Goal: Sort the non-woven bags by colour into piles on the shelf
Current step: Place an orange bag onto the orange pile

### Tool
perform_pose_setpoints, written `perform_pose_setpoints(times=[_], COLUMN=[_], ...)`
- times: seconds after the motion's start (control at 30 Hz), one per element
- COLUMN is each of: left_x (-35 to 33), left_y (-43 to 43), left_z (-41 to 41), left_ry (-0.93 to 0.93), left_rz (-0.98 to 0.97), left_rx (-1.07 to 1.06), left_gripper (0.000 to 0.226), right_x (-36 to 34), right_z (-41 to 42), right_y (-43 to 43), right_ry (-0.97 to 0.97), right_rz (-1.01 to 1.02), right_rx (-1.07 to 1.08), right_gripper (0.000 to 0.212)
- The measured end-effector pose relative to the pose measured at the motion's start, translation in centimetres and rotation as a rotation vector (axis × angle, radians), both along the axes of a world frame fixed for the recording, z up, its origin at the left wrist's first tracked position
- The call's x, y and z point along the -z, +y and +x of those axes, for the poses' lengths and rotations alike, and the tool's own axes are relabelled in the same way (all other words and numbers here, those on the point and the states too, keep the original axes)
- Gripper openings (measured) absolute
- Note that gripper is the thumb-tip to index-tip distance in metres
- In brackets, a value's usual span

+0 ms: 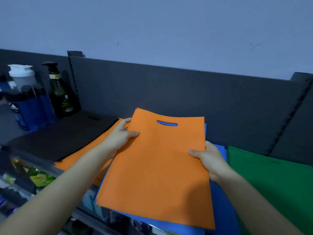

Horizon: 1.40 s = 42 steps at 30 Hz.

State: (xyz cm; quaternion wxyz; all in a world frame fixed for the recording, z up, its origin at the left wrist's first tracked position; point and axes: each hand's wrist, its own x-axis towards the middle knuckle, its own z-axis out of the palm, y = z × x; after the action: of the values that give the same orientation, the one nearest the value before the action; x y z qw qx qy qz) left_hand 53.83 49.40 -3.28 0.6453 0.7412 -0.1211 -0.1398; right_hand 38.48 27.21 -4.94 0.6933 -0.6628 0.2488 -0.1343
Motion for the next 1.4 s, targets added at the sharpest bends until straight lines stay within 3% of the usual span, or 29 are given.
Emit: perform_pose_setpoints(times=[0.43, 0.53, 0.67, 0.73, 1.03, 1.17, 1.3, 1.4], left_x=[1.8, 2.5, 3.1, 3.2, 2.8, 3.2, 3.3, 3.3], left_y=[9.6, 9.9, 10.4, 10.5, 9.1, 8.5, 7.8, 6.8], left_z=[12.9, 14.1, 15.0, 15.3, 17.0, 17.6, 17.9, 18.0], left_ry=[-0.034, -0.082, -0.114, -0.081, -0.051, -0.150, -0.253, -0.339], left_rz=[0.113, 0.139, 0.150, 0.111, 0.092, 0.226, 0.386, 0.500], left_rx=[0.195, 0.198, 0.187, 0.209, 0.220, 0.225, 0.250, 0.269], left_gripper=[0.022, 0.013, 0.011, 0.012, 0.017, 0.038, 0.078, 0.089], right_x=[2.4, 2.8, 2.9, 2.5, -1.9, 0.0, 1.8, 2.1], right_z=[8.4, 8.6, 8.4, 7.9, 3.4, 1.9, 1.2, 1.2], right_y=[12.1, 12.3, 11.9, 11.5, 8.0, 5.5, 3.4, 2.3], right_ry=[0.041, 0.075, 0.142, 0.167, 0.145, 0.449, 0.426, 0.363], right_rz=[0.006, -0.044, -0.071, -0.092, -0.203, -0.583, -0.555, -0.535], right_rx=[0.273, 0.353, 0.443, 0.485, 0.533, 0.589, 0.654, 0.680], right_gripper=[0.025, 0.039, 0.031, 0.038, 0.027, 0.046, 0.035, 0.027])
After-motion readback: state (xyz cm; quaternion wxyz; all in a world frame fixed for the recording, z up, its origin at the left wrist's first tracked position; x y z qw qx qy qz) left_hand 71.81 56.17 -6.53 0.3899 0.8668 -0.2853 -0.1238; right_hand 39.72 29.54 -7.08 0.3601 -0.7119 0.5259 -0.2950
